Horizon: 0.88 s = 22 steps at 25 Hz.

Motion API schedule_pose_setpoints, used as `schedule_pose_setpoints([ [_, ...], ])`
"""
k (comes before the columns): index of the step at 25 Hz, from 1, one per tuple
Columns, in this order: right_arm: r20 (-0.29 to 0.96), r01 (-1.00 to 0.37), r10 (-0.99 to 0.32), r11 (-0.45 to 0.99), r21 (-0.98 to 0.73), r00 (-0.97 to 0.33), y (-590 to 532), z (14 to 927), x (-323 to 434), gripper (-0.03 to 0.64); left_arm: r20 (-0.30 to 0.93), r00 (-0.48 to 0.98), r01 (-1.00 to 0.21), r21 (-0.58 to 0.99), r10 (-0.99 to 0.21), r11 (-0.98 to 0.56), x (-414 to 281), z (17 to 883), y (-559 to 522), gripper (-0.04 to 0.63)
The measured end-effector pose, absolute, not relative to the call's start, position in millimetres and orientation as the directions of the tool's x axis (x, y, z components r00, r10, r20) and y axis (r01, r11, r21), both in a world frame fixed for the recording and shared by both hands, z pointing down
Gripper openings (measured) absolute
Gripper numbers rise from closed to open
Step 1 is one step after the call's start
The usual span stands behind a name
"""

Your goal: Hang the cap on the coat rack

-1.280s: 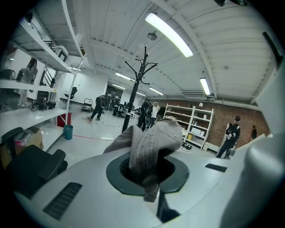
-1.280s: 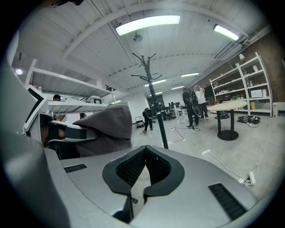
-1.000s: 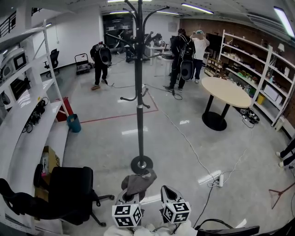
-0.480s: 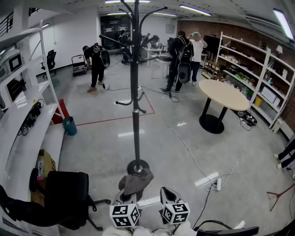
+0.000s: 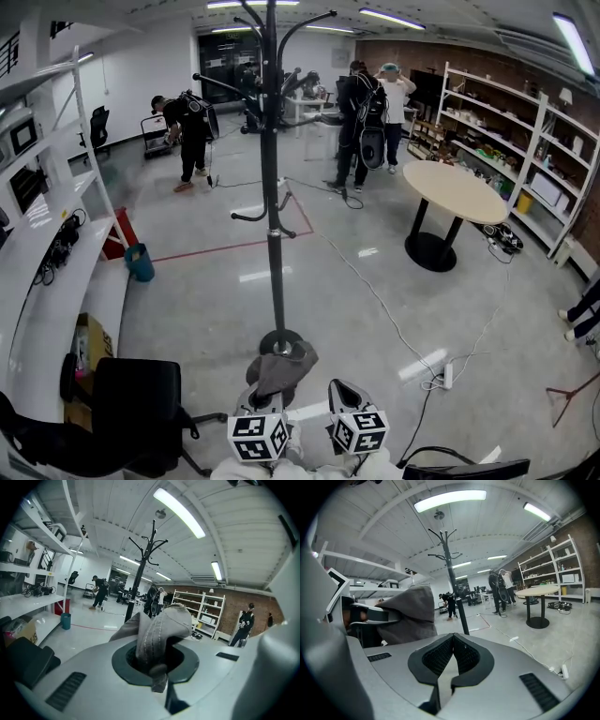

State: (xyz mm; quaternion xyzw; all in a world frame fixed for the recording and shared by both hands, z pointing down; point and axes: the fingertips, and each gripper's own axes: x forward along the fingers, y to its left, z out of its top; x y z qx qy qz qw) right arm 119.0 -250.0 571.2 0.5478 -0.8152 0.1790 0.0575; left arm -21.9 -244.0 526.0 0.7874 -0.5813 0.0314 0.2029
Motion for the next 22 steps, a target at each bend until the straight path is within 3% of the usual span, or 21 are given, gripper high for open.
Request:
schedule_pose_setpoints([
  [22,0.313,-0.914,-0.863,0.336,-0.228,-0.396,-353,579,100,0.011,0.279,0.323,-0.925,0.293,-0.904,-0.240,-41,529,-347,0.009],
])
